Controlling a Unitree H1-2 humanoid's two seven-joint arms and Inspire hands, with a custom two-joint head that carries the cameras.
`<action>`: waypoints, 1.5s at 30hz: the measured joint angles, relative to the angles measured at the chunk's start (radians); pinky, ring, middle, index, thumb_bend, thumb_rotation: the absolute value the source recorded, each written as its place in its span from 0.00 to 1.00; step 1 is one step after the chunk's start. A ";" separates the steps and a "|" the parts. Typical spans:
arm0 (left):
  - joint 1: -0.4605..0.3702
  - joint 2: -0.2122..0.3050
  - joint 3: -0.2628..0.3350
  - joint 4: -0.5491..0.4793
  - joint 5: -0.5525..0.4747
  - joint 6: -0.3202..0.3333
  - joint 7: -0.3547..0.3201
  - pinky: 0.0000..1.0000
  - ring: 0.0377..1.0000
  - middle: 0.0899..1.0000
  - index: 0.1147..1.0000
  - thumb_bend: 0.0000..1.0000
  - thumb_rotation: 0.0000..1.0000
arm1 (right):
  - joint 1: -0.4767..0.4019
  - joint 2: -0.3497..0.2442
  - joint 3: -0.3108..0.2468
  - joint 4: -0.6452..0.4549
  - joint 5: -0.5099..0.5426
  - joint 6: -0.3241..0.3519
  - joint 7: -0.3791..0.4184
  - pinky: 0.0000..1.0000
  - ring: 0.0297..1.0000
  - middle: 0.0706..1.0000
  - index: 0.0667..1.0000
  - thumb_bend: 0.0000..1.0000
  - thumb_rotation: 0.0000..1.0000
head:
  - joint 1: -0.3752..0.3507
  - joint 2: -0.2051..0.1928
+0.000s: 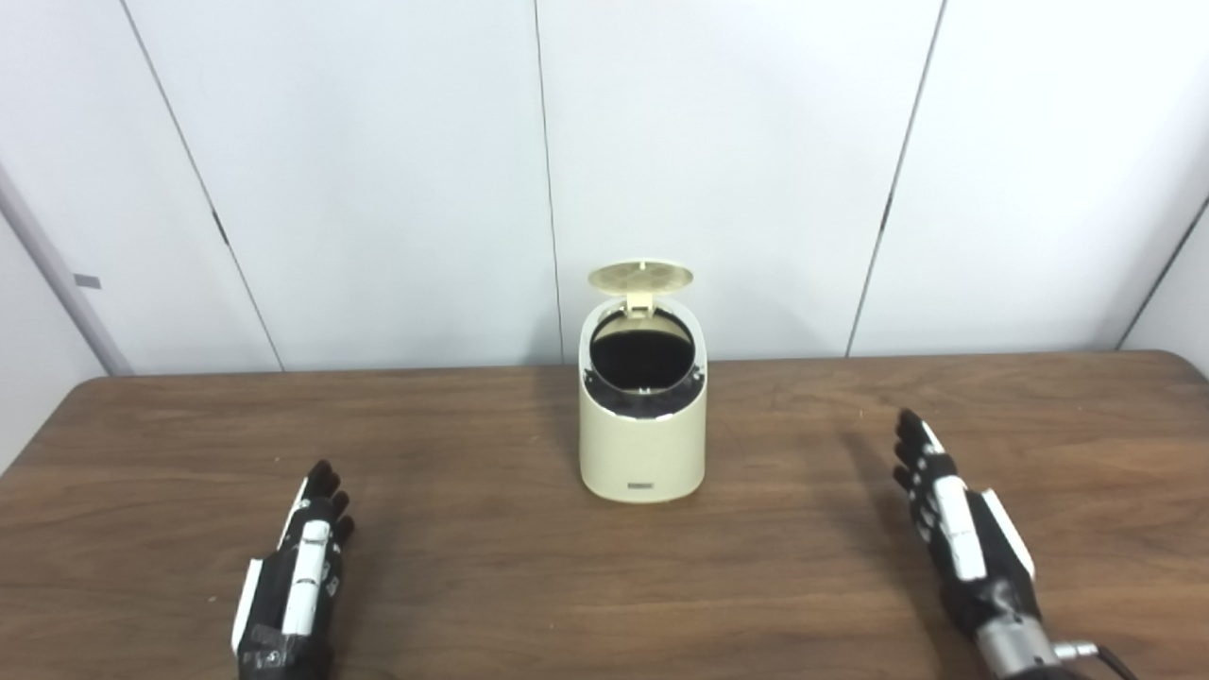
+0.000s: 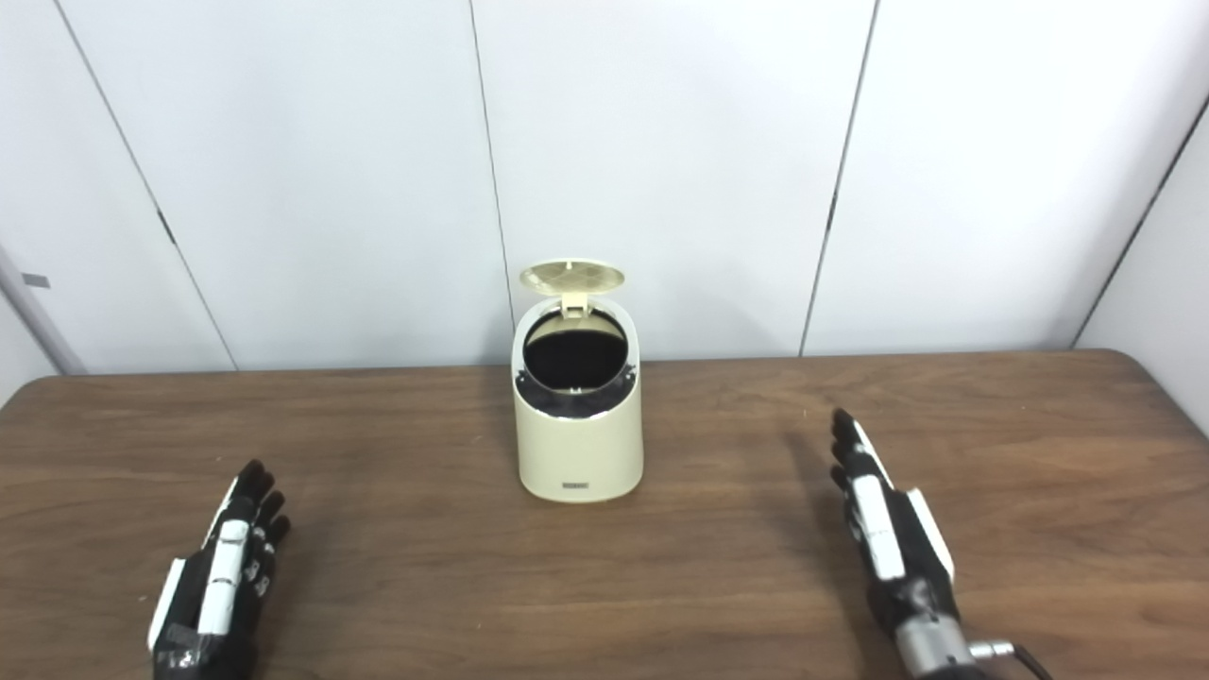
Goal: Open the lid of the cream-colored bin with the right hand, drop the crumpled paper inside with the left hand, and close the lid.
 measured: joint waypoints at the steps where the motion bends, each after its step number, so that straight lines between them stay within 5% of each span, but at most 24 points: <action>1: 0.000 0.000 -0.001 0.000 0.000 0.000 0.000 1.00 1.00 1.00 1.00 0.47 0.73 | -0.013 -0.003 0.003 -0.002 -0.015 0.001 -0.004 1.00 0.96 0.96 0.93 0.64 1.00 | 0.000 0.000; 21: -0.002 -0.003 -0.005 0.000 -0.005 0.001 0.000 0.99 0.98 1.00 1.00 0.46 0.72 | -0.163 -0.023 0.083 -0.102 -0.192 0.105 -0.028 0.95 0.96 0.95 0.93 0.69 1.00 | -0.005 0.003; 31: -0.003 -0.005 -0.007 0.000 0.000 0.000 0.002 0.96 0.98 1.00 1.00 0.46 0.72 | -0.238 -0.040 0.121 -0.138 -0.227 0.119 -0.013 0.90 0.90 0.92 0.89 0.59 1.00 | -0.009 0.003; 45: -0.004 -0.006 -0.007 0.001 0.002 0.000 0.005 0.97 0.98 0.99 1.00 0.45 0.73 | -0.347 -0.035 0.184 -0.166 -0.295 0.209 0.008 0.84 0.92 0.92 0.90 0.65 1.00 | -0.012 0.002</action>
